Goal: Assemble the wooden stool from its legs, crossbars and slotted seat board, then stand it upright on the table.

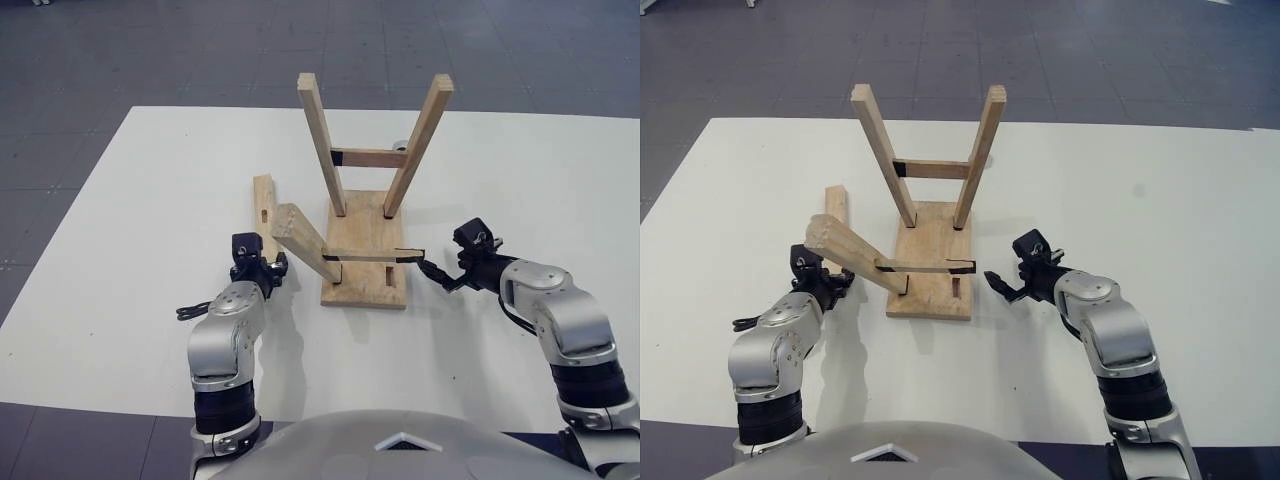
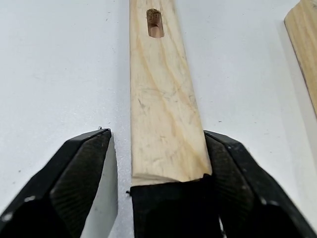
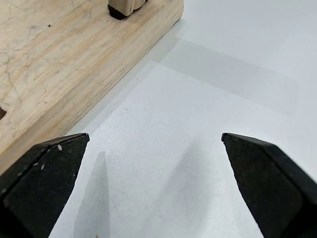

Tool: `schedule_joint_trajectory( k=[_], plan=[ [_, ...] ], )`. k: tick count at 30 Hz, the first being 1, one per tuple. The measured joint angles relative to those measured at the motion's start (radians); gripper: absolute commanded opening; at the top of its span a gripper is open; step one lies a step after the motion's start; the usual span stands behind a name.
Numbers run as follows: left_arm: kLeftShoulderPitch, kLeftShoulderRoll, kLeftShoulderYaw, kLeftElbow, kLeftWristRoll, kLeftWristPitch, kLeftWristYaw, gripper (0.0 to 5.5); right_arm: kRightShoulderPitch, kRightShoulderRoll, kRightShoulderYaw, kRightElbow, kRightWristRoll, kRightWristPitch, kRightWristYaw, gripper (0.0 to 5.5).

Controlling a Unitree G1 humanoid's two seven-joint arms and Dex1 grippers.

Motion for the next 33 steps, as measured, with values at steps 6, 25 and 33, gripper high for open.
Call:
schedule_joint_trajectory(
  k=[6, 25, 33],
  plan=[
    [0.023, -0.003, 0.033, 0.038, -0.01, -0.082, -0.002, 2.07, -0.103, -0.004, -0.149, 0.062, 0.011, 0.0, -0.061, 4.94],
    [-0.795, 0.563, 0.496, 0.163, -1.125, 0.097, -0.577, 2.07, -1.011, 0.117, -0.718, 0.51, 0.837, 0.543, 0.155, 4.94],
    [-0.832, 0.604, 0.327, 0.295, -1.261, 0.18, -0.721, 2.07, -1.056, 0.105, -0.576, 0.604, 0.882, 0.528, 0.303, 4.94]
  ],
)
